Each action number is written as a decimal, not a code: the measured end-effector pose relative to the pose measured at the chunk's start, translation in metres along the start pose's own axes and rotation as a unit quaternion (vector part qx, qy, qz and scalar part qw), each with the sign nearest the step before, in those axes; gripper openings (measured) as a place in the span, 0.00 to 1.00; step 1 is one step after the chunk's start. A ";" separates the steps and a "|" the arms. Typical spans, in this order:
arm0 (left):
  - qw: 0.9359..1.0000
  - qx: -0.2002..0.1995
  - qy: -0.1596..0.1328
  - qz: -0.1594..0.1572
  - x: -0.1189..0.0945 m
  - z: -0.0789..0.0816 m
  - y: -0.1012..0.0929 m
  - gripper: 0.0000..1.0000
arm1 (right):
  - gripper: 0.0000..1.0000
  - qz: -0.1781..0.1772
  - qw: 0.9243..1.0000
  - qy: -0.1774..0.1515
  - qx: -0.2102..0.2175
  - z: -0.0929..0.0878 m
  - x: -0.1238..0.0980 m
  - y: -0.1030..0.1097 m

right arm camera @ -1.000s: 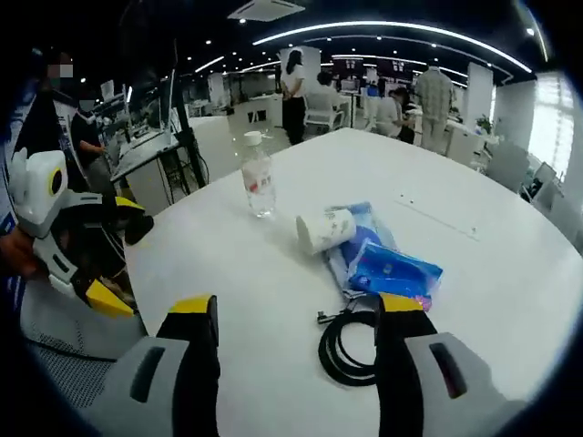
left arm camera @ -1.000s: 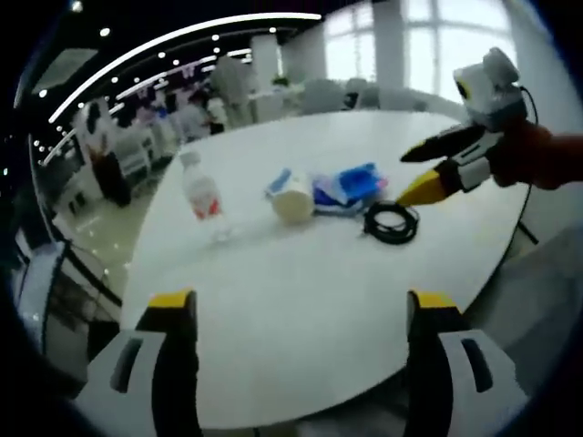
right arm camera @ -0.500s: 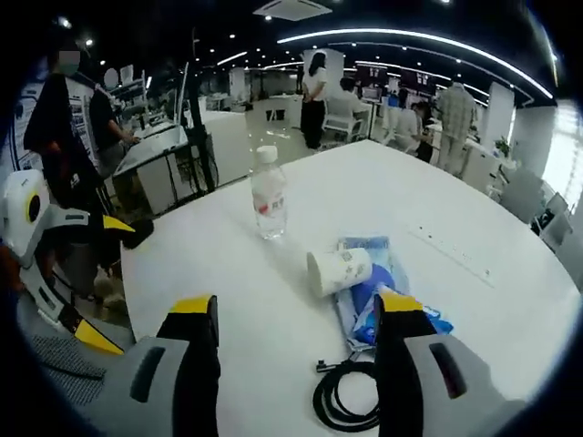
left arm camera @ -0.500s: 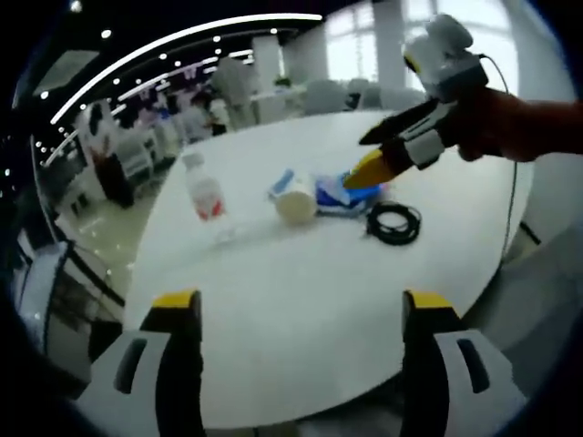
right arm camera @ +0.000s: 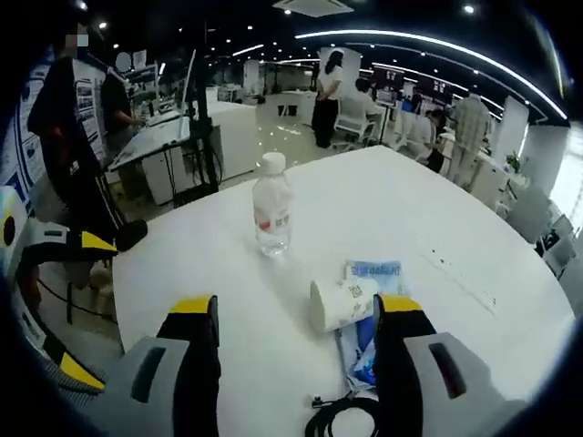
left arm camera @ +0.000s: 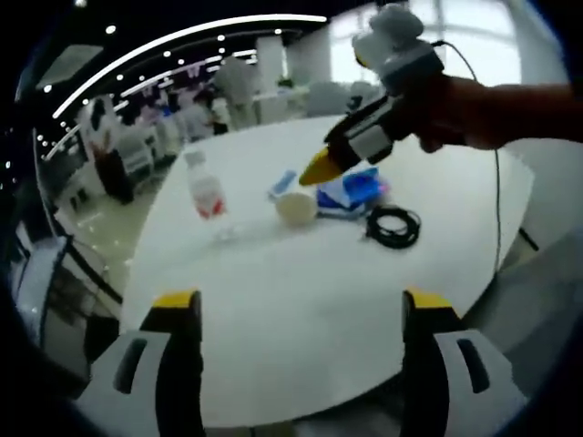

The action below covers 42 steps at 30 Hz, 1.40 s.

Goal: Arrange the tabletop items into an orderly group along one side of the table until the central work area is clear of visible clutter.

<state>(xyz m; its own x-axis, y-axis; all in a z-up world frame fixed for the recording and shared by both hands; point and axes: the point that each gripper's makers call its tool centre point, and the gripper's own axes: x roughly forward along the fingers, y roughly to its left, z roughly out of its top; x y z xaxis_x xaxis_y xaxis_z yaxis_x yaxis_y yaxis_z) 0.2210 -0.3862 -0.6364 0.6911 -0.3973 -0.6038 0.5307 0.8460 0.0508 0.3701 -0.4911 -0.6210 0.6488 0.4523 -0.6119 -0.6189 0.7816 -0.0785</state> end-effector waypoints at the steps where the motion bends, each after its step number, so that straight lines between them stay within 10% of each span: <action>1: 1.000 -0.003 0.000 -0.002 0.000 0.000 0.000 0.88 | 0.67 -0.007 1.000 0.007 -0.005 -0.002 0.004 -0.003; 10: 1.000 -0.013 -0.008 -0.006 0.001 0.002 0.000 0.88 | 0.59 -0.031 0.997 0.042 -0.055 -0.013 0.036 -0.020; 24: 0.999 -0.049 -0.019 -0.001 -0.005 0.003 0.007 0.88 | 0.36 -0.062 0.967 0.130 -0.209 -0.053 0.083 -0.042; 31: 0.999 -0.044 -0.016 0.008 -0.005 0.004 0.008 0.87 | 0.25 -0.062 0.962 0.107 -0.244 -0.045 0.086 -0.047; 42: 0.999 -0.050 -0.015 0.004 -0.002 0.004 0.007 0.87 | 0.05 -0.065 0.974 0.052 -0.213 -0.015 0.078 -0.055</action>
<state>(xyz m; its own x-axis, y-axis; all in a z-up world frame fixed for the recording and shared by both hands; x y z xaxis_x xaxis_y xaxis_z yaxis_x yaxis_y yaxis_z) 0.2250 -0.3813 -0.6316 0.7098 -0.3996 -0.5801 0.4748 0.8798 -0.0250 0.4479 -0.5049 -0.6768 0.6997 0.2977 -0.6495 -0.6758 0.5708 -0.4664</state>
